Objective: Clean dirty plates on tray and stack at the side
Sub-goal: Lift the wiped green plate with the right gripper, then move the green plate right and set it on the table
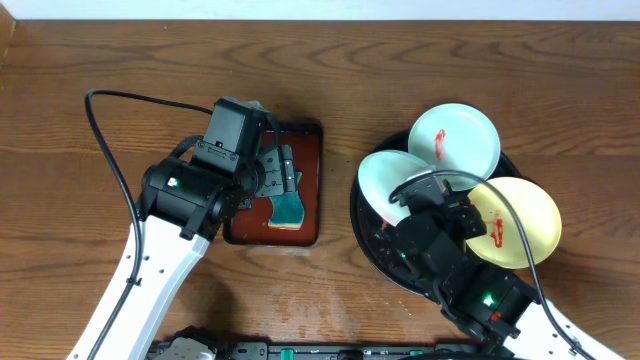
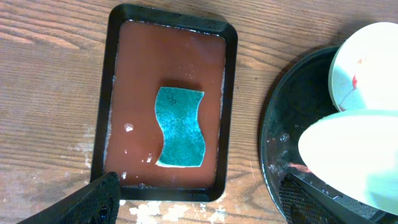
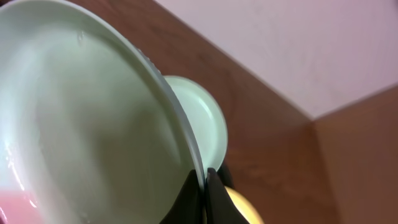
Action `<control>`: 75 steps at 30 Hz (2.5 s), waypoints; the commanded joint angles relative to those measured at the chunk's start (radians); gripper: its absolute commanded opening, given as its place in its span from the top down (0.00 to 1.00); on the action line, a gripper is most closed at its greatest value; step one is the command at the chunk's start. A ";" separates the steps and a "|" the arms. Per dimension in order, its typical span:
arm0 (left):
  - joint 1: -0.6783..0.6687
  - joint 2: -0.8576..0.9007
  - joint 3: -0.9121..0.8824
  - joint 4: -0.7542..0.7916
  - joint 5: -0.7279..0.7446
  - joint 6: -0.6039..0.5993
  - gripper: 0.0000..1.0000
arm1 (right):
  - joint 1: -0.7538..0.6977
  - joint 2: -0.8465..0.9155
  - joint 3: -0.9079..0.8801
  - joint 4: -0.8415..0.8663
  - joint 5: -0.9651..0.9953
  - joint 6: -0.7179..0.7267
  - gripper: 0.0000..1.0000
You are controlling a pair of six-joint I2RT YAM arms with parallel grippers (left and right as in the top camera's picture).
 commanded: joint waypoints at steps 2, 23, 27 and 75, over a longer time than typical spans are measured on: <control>0.003 0.001 0.023 -0.002 -0.005 0.002 0.18 | 0.032 0.000 0.023 0.049 0.064 -0.195 0.99; 0.003 0.001 0.023 -0.002 -0.005 0.002 0.18 | 0.044 0.000 0.024 0.062 0.065 -0.245 0.99; 0.003 0.001 0.023 -0.002 -0.005 0.002 0.17 | 0.044 0.000 0.024 0.062 0.065 -0.245 0.99; 0.003 0.001 0.023 -0.002 -0.005 0.002 0.17 | -1.796 0.310 0.046 0.115 -1.197 0.710 0.99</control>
